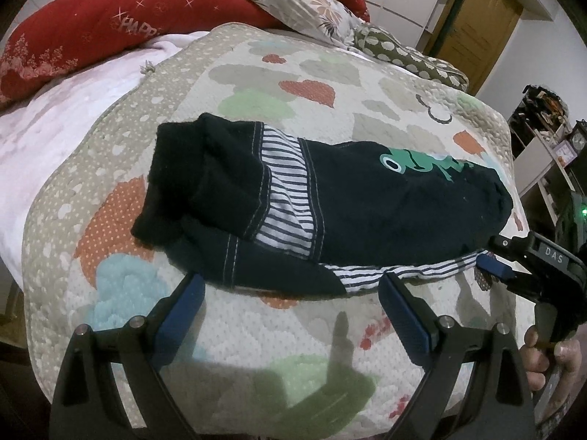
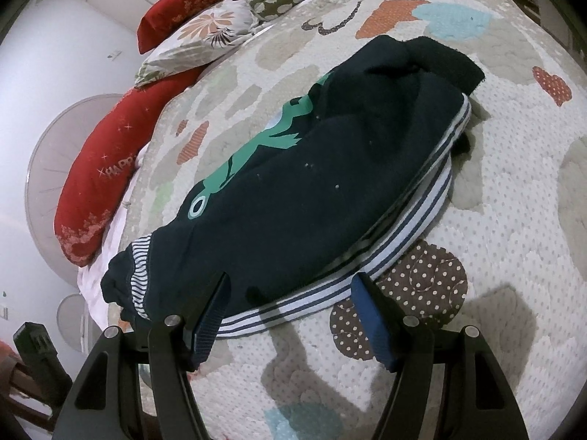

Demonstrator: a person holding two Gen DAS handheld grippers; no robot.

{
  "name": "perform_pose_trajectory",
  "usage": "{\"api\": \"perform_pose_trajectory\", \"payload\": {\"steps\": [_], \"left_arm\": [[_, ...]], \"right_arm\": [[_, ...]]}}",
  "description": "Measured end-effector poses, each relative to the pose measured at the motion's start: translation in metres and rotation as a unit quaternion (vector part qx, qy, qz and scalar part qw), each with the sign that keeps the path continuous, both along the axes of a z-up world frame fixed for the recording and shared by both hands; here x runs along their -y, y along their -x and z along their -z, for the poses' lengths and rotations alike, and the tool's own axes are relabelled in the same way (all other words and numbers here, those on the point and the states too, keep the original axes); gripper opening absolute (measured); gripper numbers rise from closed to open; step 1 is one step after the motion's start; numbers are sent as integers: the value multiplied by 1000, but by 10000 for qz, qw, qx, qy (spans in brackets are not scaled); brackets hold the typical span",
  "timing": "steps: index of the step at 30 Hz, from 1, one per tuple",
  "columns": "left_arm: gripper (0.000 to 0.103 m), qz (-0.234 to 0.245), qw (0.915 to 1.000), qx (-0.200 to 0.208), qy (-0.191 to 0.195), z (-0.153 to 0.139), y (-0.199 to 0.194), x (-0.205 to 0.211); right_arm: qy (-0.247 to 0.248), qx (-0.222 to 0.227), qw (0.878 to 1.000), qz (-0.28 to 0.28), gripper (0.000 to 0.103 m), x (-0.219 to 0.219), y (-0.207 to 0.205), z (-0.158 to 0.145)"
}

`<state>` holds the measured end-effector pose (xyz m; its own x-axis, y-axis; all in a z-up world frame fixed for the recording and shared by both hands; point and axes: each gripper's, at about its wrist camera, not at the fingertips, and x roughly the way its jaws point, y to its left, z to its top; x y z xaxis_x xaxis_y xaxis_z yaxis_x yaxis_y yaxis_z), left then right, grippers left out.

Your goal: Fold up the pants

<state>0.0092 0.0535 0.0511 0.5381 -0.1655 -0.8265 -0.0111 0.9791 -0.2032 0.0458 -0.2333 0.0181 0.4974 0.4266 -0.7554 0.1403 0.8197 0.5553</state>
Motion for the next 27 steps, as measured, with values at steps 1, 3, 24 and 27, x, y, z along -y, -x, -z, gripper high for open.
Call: {"api": "perform_pose_trajectory", "payload": {"steps": [1,3,24,27], "left_arm": [[95,-1,10000,-8,-1,0,0,0],[95,2,10000,-30,0,1,0,1],[95,-21,9996,-256,97,14,-4,0],[95,-22,9996,-281,99,16,-4,0]], "right_arm": [[-8,-4,10000,6,73,0,0,0],[-13,-11,10000,16,73,0,1,1],[-6,-10,10000,22,73,0,1,4],[5,-5,10000,16,73,0,1,4]]}}
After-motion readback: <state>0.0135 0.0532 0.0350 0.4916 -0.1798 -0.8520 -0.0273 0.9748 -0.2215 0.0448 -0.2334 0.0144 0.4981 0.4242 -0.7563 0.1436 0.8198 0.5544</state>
